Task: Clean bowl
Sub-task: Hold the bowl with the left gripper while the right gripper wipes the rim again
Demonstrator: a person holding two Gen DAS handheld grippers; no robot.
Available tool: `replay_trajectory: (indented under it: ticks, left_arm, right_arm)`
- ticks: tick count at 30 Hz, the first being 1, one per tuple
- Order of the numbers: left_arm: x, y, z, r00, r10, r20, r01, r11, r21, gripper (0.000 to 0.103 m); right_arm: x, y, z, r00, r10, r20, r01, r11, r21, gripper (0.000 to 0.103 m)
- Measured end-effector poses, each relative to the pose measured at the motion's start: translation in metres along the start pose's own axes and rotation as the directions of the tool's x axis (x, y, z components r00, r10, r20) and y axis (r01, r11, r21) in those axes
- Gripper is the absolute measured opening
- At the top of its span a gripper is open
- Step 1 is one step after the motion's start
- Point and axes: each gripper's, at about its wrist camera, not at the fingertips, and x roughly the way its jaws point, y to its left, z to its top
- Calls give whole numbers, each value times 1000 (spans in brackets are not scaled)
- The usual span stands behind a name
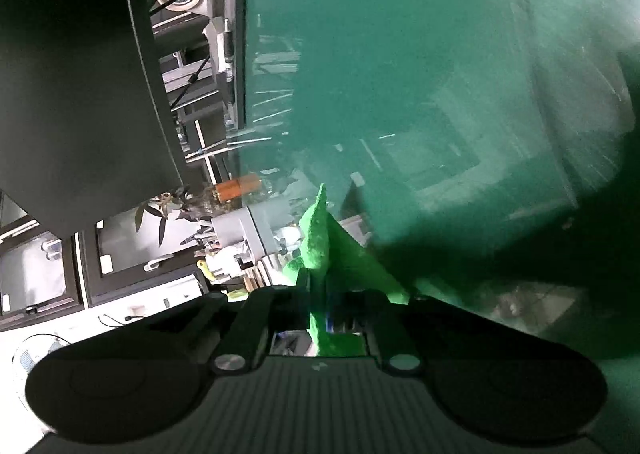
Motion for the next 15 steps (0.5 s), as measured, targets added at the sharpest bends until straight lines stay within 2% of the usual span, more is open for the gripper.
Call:
replay_trajectory:
  ticks: [8, 11, 15]
  left_arm:
    - [1, 0, 2, 1000, -5, 3, 5, 1000, 16, 30]
    - [3, 0, 4, 1000, -10, 6, 10, 1000, 27, 36]
    - [5, 1, 7, 1000, -18, 10, 17, 999, 42, 41]
  right_arm:
    - [67, 46, 15, 992, -29, -123, 10, 989, -149, 7]
    - [57, 41, 14, 993, -14, -115, -2, 991, -135, 7]
    - [18, 17, 4, 996, -18, -88, 12, 998, -64, 7]
